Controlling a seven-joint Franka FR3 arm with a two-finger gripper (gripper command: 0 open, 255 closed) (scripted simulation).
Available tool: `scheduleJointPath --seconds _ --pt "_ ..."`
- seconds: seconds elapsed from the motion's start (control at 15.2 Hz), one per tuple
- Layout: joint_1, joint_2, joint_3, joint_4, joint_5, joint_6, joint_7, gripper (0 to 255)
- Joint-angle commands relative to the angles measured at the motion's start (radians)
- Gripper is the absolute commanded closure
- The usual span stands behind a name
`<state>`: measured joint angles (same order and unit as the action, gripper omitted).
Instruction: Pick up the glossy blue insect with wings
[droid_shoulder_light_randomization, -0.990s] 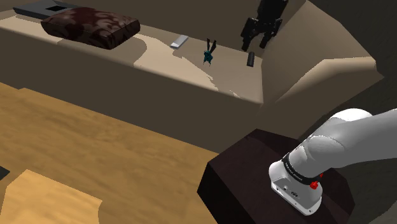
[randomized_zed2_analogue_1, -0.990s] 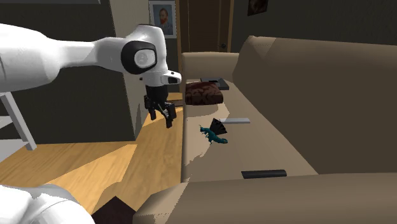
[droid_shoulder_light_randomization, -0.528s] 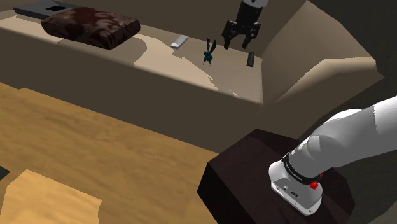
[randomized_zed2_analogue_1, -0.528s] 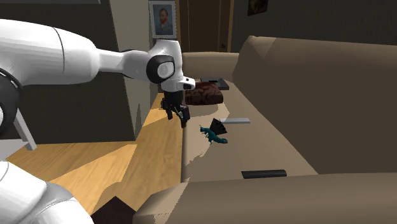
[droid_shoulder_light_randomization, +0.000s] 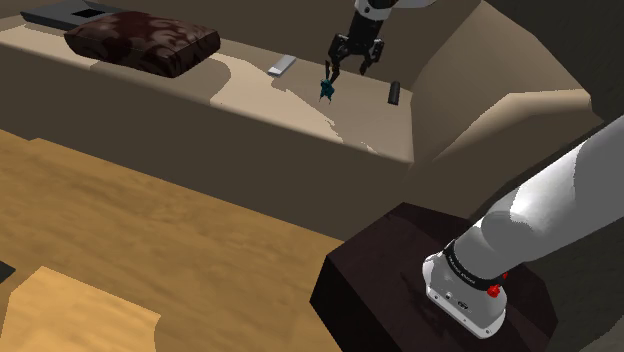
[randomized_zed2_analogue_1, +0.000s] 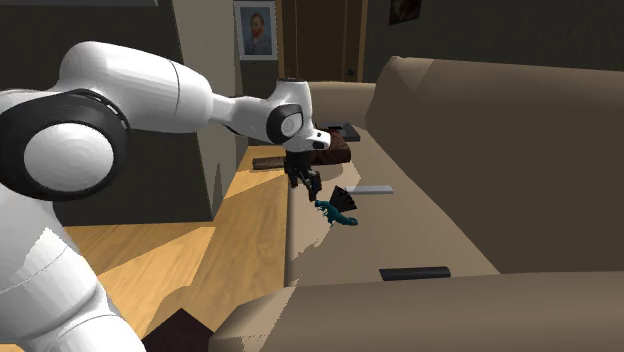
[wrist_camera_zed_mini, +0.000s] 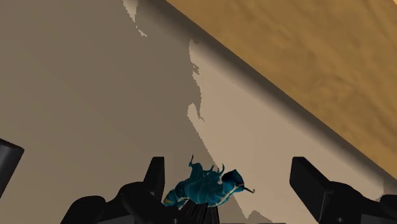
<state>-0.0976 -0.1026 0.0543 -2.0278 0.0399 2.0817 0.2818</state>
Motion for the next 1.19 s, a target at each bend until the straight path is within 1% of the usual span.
scheduleJointPath --seconds 0.0,0.26,0.53,0.99,1.12 --pt "-0.007 0.072 -0.004 0.057 -0.004 0.031 0.021 0" --pt "-0.016 0.209 -0.014 0.175 -0.010 0.078 0.063 0" --pt "-0.024 0.339 -0.026 0.306 -0.012 0.105 0.099 0" --pt "-0.023 0.365 -0.026 0.246 -0.011 0.191 0.097 0" --pt "-0.023 0.368 -0.026 0.241 -0.011 0.198 0.097 0"
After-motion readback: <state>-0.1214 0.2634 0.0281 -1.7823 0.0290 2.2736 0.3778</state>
